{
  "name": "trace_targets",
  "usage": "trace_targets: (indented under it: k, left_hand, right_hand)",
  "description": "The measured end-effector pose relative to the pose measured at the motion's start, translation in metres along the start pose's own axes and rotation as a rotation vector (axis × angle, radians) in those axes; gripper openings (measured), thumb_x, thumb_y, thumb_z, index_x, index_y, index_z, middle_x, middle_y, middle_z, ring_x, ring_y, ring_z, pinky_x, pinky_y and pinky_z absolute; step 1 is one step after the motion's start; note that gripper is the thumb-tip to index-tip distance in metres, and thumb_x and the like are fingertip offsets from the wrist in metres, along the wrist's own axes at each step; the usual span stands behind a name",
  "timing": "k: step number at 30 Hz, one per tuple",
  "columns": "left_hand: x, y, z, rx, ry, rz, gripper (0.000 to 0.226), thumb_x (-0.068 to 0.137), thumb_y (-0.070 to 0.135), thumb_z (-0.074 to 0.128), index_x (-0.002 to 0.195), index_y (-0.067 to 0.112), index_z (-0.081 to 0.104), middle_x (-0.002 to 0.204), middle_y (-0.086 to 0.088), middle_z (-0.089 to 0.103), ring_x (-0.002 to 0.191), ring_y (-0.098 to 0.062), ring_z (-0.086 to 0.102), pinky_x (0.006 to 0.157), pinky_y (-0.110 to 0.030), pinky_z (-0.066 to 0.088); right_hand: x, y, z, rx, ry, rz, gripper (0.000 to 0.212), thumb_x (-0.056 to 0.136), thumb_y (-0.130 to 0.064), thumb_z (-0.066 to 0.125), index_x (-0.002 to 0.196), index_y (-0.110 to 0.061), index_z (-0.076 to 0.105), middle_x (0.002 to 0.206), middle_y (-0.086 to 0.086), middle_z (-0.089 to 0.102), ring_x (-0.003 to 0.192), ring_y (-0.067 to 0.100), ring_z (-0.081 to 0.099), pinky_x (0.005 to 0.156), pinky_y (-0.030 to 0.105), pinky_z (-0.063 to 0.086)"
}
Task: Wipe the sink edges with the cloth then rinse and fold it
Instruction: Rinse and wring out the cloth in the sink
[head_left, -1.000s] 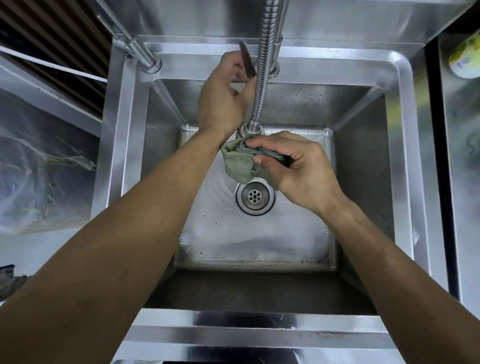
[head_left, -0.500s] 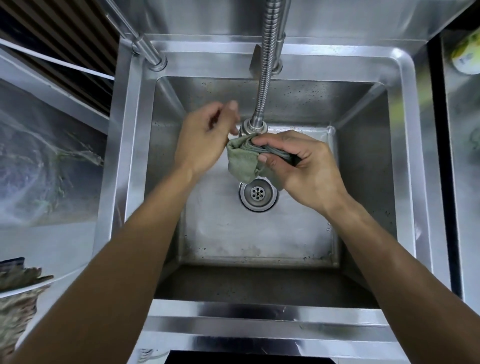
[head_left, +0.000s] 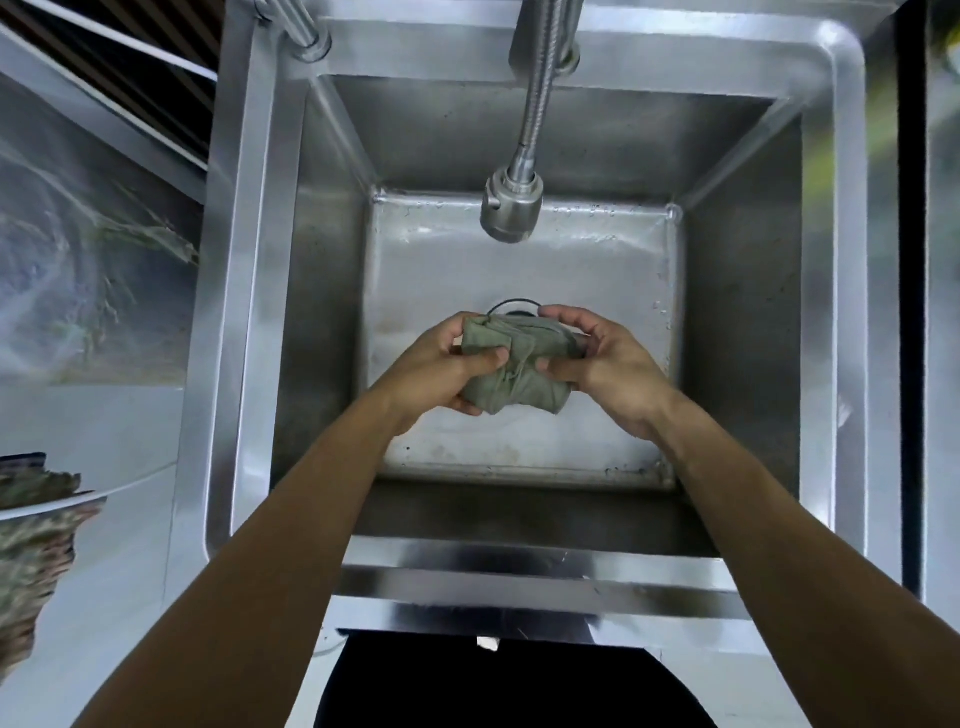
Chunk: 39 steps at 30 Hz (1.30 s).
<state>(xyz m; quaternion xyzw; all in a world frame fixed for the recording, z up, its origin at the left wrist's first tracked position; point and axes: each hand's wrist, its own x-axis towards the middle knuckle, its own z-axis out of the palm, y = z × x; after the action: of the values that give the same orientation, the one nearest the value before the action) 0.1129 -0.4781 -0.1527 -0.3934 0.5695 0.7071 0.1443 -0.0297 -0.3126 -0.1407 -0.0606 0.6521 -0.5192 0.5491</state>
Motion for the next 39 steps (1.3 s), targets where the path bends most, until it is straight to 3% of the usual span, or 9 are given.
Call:
trace_targets:
  k: [3,8,12,15,20,24,31,36,39]
  left_hand:
    - [-0.002,-0.013,-0.002,0.016,-0.034,-0.173,0.06,0.074,0.054,0.086,0.121,0.03,0.058,0.109,0.003,0.076,0.092,-0.018,0.078,0.067,-0.037,0.063]
    - [-0.002,-0.02,0.006,0.264,-0.039,-0.078,0.112,0.052,0.076,0.087,0.138,0.05,0.021,0.116,0.016,0.06,0.098,-0.003,0.07,0.073,-0.02,0.057]
    - [0.002,-0.019,0.001,0.104,-0.027,-0.062,0.074,0.082,0.03,0.087,0.138,0.033,0.04,0.116,-0.002,0.066,0.09,-0.014,0.075,0.07,-0.031,0.063]
    - [0.0,-0.01,-0.009,-0.027,0.014,-0.08,0.039,0.09,0.003,0.065,0.119,0.029,0.064,0.116,-0.008,0.067,0.09,-0.024,0.07,0.065,-0.036,0.062]
    - [-0.006,0.003,-0.021,-0.313,-0.062,-0.141,0.039,0.074,0.018,0.061,0.111,0.025,0.07,0.117,-0.005,0.069,0.101,-0.029,0.071,0.072,-0.047,0.062]
    - [-0.006,0.001,-0.014,0.004,-0.079,-0.043,0.047,0.084,0.015,0.082,0.124,0.029,0.062,0.12,0.003,0.071,0.105,-0.02,0.074,0.071,-0.038,0.064]
    - [-0.006,0.004,-0.023,-0.264,-0.125,-0.03,0.047,0.092,-0.015,0.061,0.064,0.022,0.068,0.106,0.0,0.08,0.09,-0.017,0.077,0.05,-0.021,0.056]
    - [-0.008,0.006,-0.027,-0.354,-0.214,-0.048,0.014,0.091,0.009,0.061,0.092,0.019,0.07,0.12,-0.007,0.073,0.104,-0.025,0.073,0.065,-0.034,0.062]
    - [-0.01,0.009,-0.033,-0.419,-0.301,-0.13,0.029,0.091,0.046,0.063,0.089,0.018,0.072,0.128,-0.009,0.071,0.113,-0.03,0.071,0.081,-0.045,0.061]
  right_hand:
    - [0.002,0.018,0.007,-0.06,0.031,-0.002,0.036,0.092,0.01,0.067,0.122,-0.009,0.07,0.103,0.003,0.077,0.088,0.008,0.073,0.074,0.021,0.057]
    - [0.002,0.026,0.022,-0.008,0.086,-0.011,0.026,0.093,0.0,0.071,0.112,-0.017,0.076,0.1,0.003,0.078,0.087,0.015,0.074,0.077,0.038,0.064]
    - [0.001,0.013,0.017,-0.018,0.085,-0.04,0.035,0.094,0.002,0.066,0.095,-0.03,0.08,0.088,-0.005,0.078,0.074,0.012,0.074,0.056,0.031,0.06]
    - [0.001,0.009,0.004,-0.011,0.107,-0.035,0.038,0.093,0.004,0.065,0.093,-0.03,0.082,0.092,-0.006,0.078,0.079,0.012,0.072,0.063,0.035,0.062]
    - [0.001,0.012,-0.004,0.089,0.074,-0.022,0.036,0.094,0.007,0.061,0.097,-0.023,0.081,0.102,-0.001,0.077,0.088,0.019,0.067,0.08,0.042,0.054]
    - [-0.002,0.013,-0.007,0.162,0.031,-0.011,0.035,0.097,0.009,0.057,0.1,-0.019,0.077,0.101,0.0,0.075,0.09,0.018,0.066,0.08,0.038,0.052]
    - [-0.009,0.006,-0.013,-0.077,-0.032,-0.161,0.055,0.087,0.024,0.05,0.081,-0.019,0.082,0.104,-0.002,0.08,0.108,0.013,0.072,0.086,0.022,0.056]
    - [-0.003,-0.005,-0.023,0.054,-0.122,-0.05,0.022,0.075,-0.02,0.067,0.088,-0.014,0.084,0.114,0.013,0.076,0.108,0.025,0.068,0.093,0.038,0.051]
    - [-0.004,-0.004,-0.026,0.05,-0.084,-0.057,0.023,0.072,-0.014,0.085,0.095,-0.015,0.083,0.109,0.012,0.077,0.104,0.025,0.072,0.097,0.043,0.054]
